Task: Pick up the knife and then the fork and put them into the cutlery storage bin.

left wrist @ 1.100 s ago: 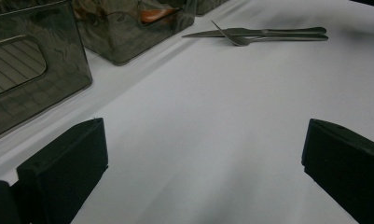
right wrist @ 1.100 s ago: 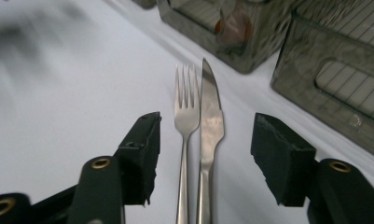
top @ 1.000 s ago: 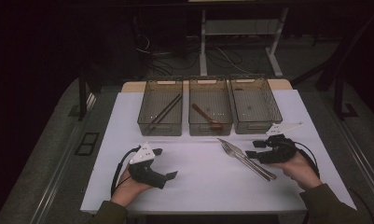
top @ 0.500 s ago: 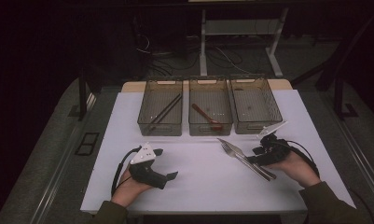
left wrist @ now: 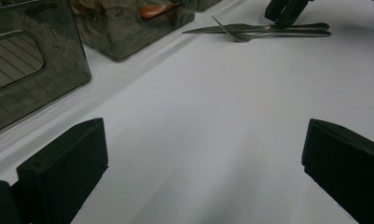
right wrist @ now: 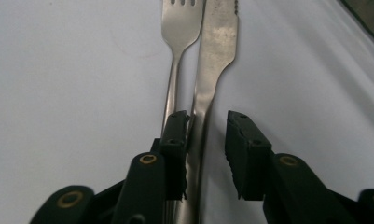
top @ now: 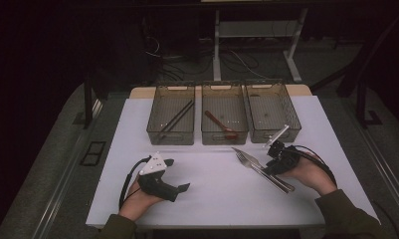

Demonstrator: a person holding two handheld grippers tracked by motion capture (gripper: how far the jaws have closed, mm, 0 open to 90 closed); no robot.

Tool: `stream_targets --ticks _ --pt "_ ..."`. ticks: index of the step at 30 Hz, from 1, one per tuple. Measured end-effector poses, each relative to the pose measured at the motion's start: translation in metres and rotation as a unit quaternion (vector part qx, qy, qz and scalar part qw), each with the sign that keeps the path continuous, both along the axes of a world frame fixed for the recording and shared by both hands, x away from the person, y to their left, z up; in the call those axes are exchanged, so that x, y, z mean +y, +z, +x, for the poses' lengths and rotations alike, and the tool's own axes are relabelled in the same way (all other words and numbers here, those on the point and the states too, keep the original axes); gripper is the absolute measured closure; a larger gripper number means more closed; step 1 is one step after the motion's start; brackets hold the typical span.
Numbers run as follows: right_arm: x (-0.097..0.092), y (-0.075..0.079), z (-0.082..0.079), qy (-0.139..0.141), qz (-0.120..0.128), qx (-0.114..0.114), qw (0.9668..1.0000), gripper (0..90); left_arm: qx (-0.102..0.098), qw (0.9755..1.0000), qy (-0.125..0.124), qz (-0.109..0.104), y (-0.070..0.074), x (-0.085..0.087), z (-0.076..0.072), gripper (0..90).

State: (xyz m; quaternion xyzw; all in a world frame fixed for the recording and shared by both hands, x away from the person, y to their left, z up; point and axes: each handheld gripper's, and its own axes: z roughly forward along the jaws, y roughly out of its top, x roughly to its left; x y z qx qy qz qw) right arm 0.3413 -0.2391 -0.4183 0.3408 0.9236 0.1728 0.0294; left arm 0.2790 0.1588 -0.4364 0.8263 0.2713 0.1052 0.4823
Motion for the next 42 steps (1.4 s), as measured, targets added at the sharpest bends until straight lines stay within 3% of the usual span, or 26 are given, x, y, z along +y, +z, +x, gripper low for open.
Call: stream_targets --ticks 10,16,29,36,42 --pt "0.01 -0.002 0.009 0.014 -0.029 0.034 0.9989 75.0 0.0 1.0 0.0 -0.001 0.0 0.0 0.0 0.0" --pt "0.014 -0.003 0.013 0.018 -0.044 0.042 0.9979 74.8 0.0 1.0 -0.001 -0.002 0.0 0.0 0.0 0.0" --pt "0.024 -0.002 0.021 -0.003 -0.078 0.079 0.9938 76.7 0.001 1.0 -0.003 0.0 -0.001 -0.001 0.0 0.0" --pt "0.028 -0.002 0.022 -0.005 -0.094 0.075 0.9927 79.0 -0.001 1.0 -0.003 0.004 -0.001 -0.001 0.0 0.0" --pt "0.024 -0.001 0.02 -0.009 -0.081 0.073 0.994 79.3 -0.001 1.0 -0.004 0.005 -0.001 -0.001 -0.001 0.0"
